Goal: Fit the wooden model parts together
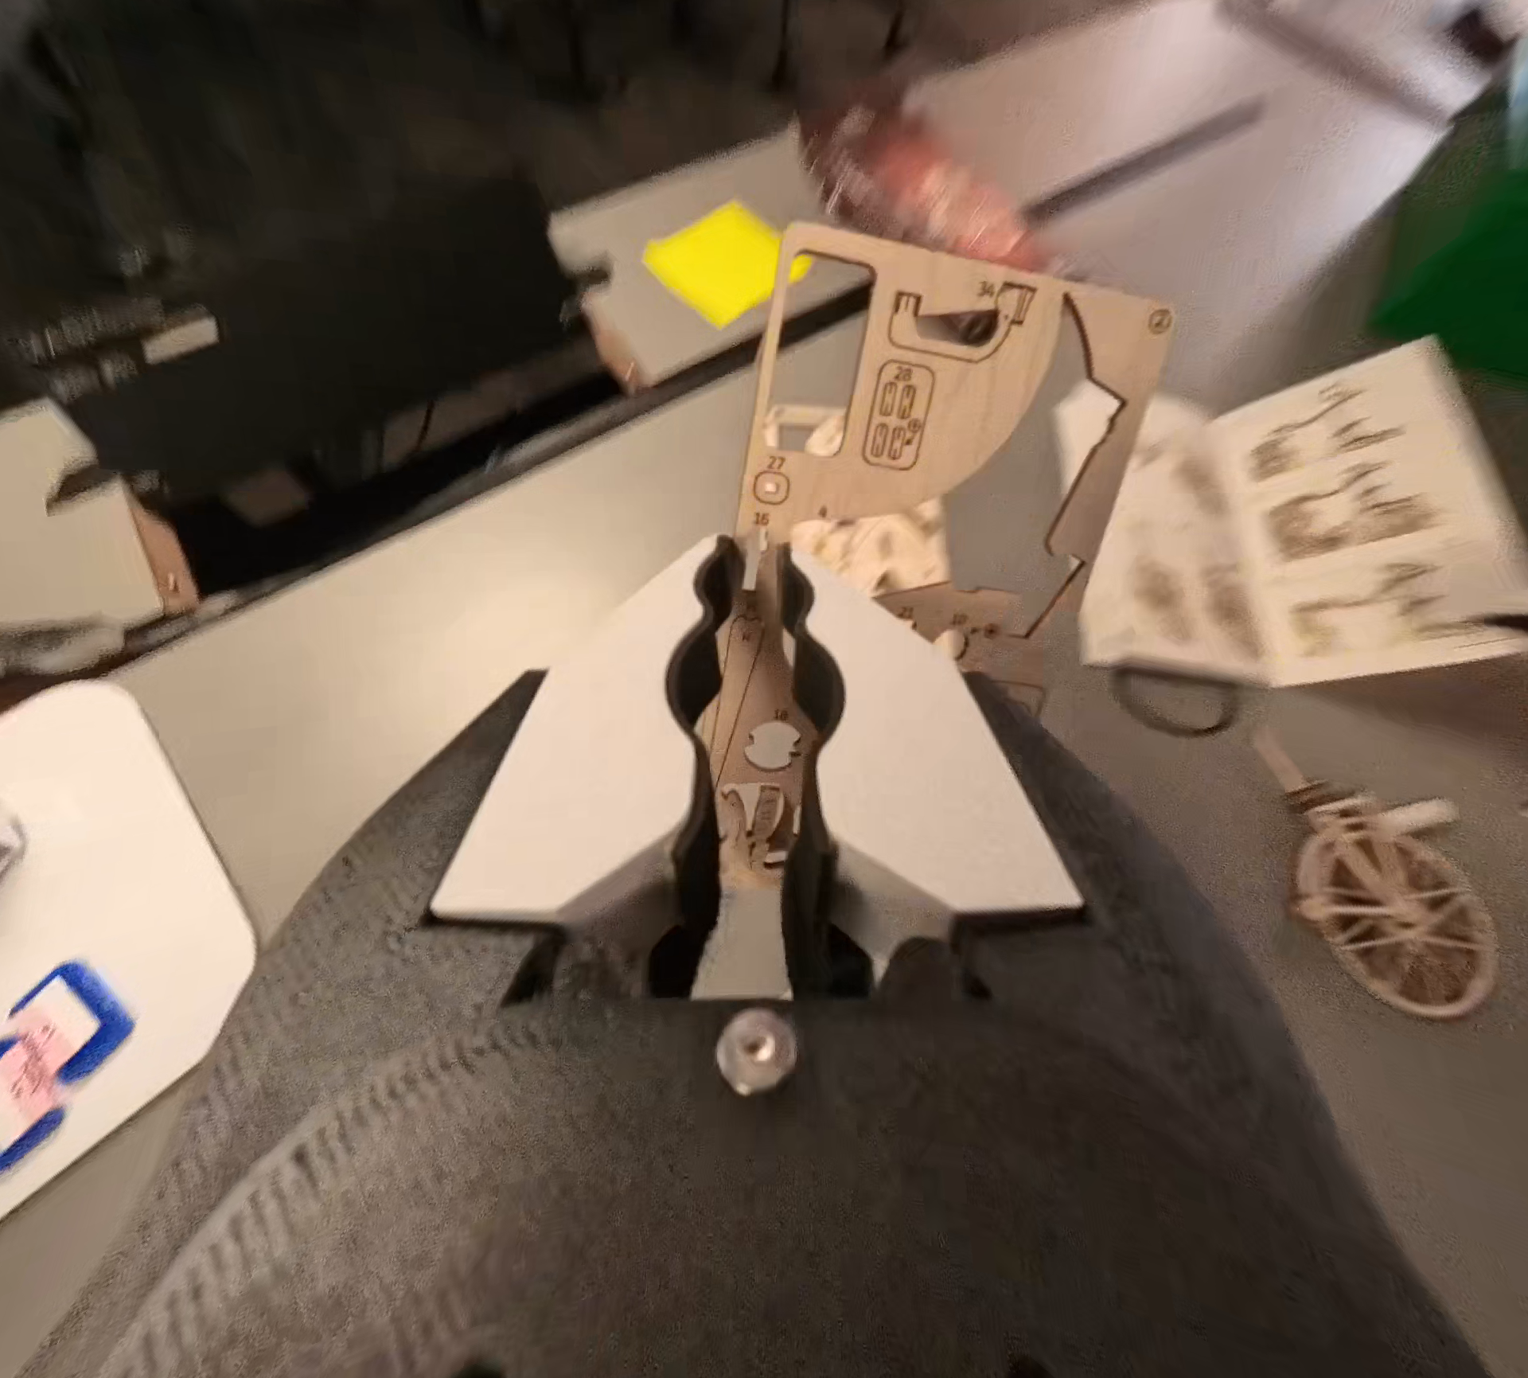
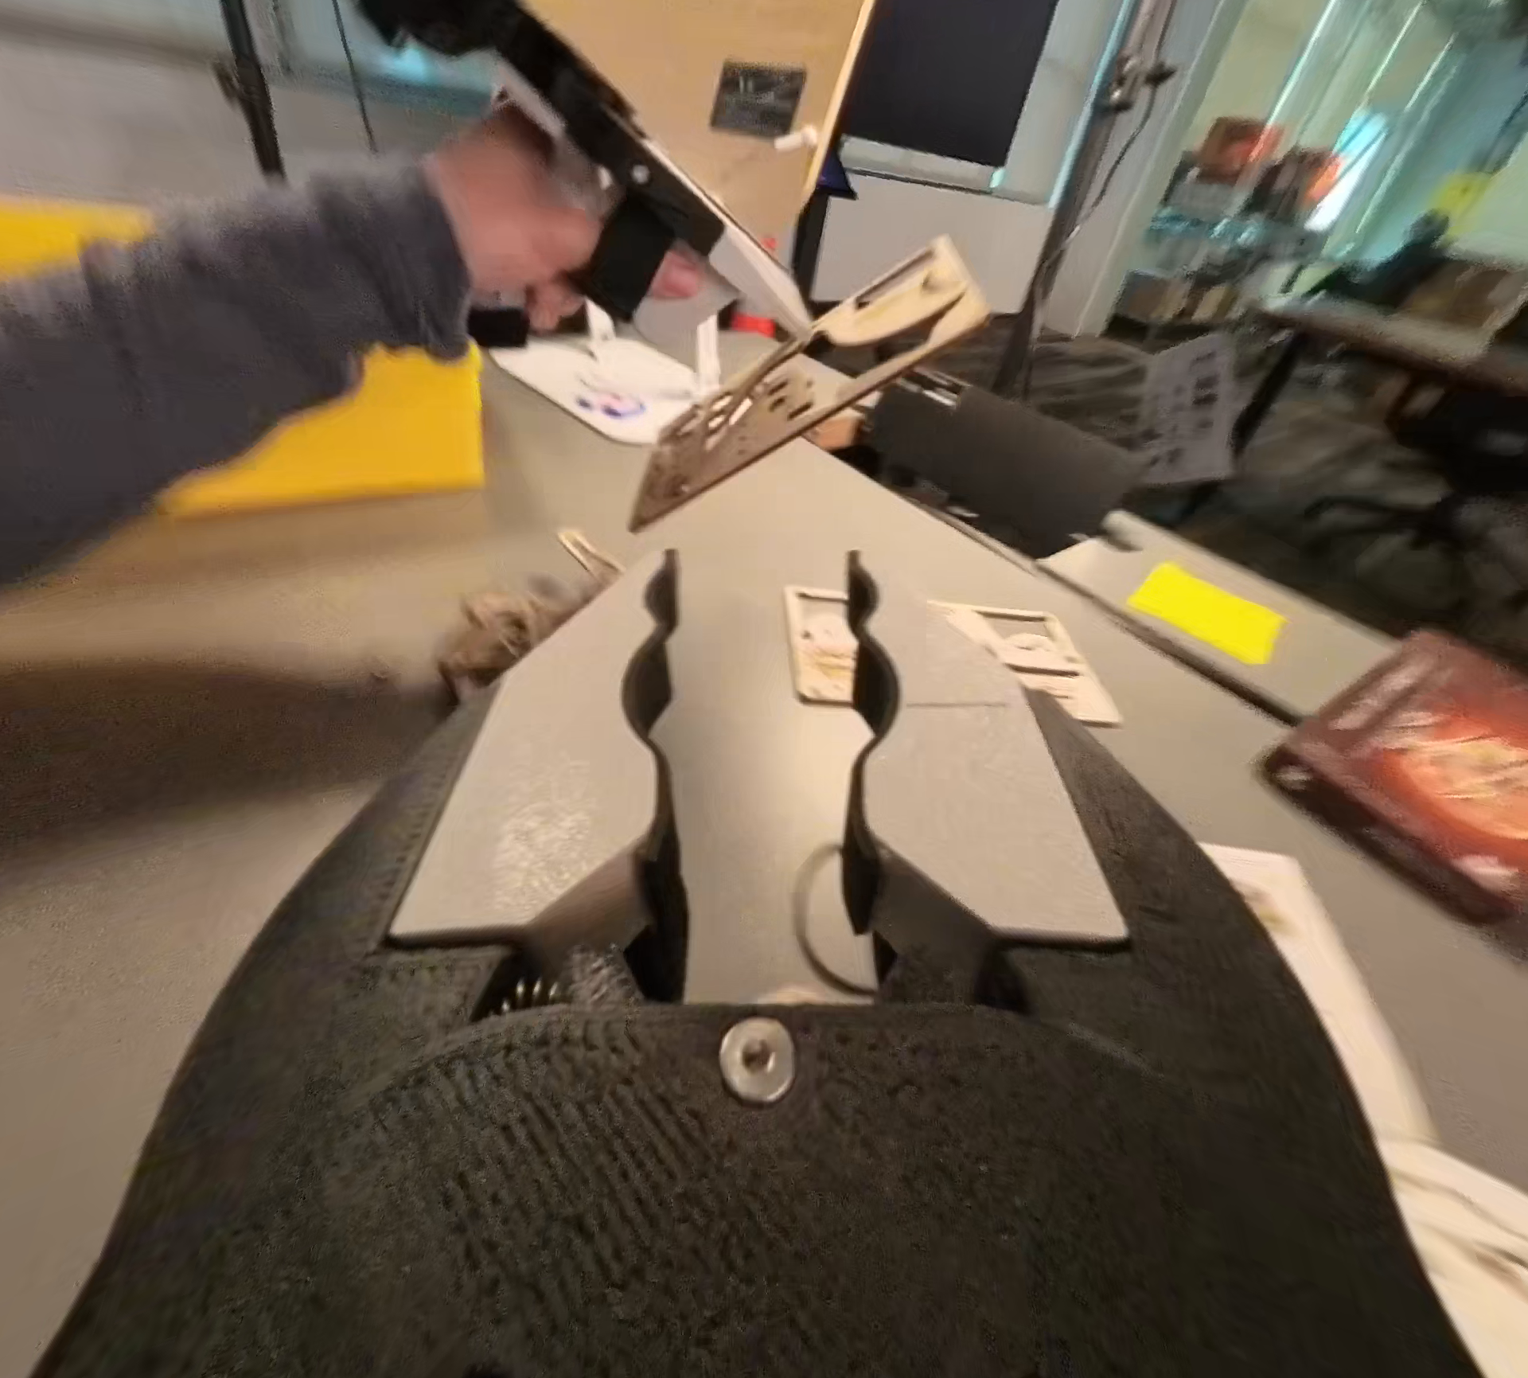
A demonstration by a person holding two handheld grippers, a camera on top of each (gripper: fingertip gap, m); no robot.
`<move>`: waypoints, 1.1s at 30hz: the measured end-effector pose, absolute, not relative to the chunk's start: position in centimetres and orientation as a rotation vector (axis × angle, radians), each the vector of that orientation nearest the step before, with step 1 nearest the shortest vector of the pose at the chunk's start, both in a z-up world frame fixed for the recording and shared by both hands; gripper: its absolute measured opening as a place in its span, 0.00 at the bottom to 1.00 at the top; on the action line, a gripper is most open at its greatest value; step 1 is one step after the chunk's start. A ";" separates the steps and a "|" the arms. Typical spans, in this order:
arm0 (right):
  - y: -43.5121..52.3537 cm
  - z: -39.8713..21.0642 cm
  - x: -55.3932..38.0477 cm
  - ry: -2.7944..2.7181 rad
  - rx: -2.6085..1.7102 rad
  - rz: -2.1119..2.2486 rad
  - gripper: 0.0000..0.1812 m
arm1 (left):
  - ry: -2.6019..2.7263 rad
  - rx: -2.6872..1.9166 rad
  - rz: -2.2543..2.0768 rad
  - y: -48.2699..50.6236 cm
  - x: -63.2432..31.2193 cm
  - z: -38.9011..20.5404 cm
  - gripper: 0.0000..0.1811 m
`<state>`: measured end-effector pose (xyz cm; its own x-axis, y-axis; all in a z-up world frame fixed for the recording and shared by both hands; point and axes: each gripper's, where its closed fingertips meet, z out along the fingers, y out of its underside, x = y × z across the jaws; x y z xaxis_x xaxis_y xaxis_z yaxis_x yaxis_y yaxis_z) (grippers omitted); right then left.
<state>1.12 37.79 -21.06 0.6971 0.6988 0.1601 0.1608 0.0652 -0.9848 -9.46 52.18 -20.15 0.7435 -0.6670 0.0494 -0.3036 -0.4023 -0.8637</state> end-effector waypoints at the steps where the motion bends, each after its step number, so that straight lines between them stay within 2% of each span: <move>1: 38.1 -20.3 0.4 -0.687 -1.511 0.569 0.29 | 0.739 -1.934 -0.522 51.0 -8.4 -18.1 0.06; 2: 38.4 -19.7 -0.3 -0.629 -1.545 0.660 0.33 | 0.747 -1.872 -0.542 49.9 -7.3 -16.4 0.05; 6: 40.1 -18.6 -2.2 -0.513 -1.533 0.798 0.29 | 0.799 -1.730 -0.578 46.2 -4.0 -12.4 0.05; 8: 40.0 -17.9 -2.5 -0.450 -1.474 0.879 0.20 | 0.817 -1.674 -0.628 44.4 -2.8 -11.3 0.05; 10: 39.1 -16.8 -2.6 -0.431 -1.382 0.980 0.03 | 0.852 -1.650 -0.639 43.2 -2.1 -11.1 0.05; 12: 38.3 -16.4 -2.2 -0.452 -1.316 1.029 0.01 | 0.903 -1.583 -0.641 42.0 -1.9 -10.7 0.04; 15: 37.6 -16.6 -1.1 -0.433 -1.286 1.228 0.00 | 0.908 -1.494 -0.716 40.1 -2.7 -10.3 0.00; 16: 37.4 -16.4 -0.5 -0.407 -1.266 1.310 0.00 | 0.872 -1.478 -0.751 39.7 -3.2 -10.2 0.04; 18: 37.1 -15.6 0.8 -0.369 -1.204 1.424 0.00 | 0.799 -1.509 -0.853 39.3 -4.1 -11.0 0.18; 20: 36.7 -14.8 1.9 -0.336 -1.149 1.514 0.00 | 0.812 -1.559 -1.060 37.8 -3.9 -12.4 0.19; 26: 35.6 -13.9 2.5 -0.371 -1.098 1.599 0.00 | 0.810 -1.519 -1.554 34.8 -2.6 -13.4 0.10; 28: 35.4 -13.8 2.6 -0.370 -1.079 1.639 0.00 | 0.819 -1.492 -1.617 34.3 -2.3 -13.4 0.06; 29: 35.2 -13.7 2.6 -0.371 -1.066 1.663 0.00 | 0.817 -1.474 -1.626 34.2 -2.2 -13.4 0.01; 33: 35.0 -13.5 2.5 -0.380 -1.046 1.672 0.00 | 0.813 -1.403 -1.598 34.2 -2.3 -13.1 0.00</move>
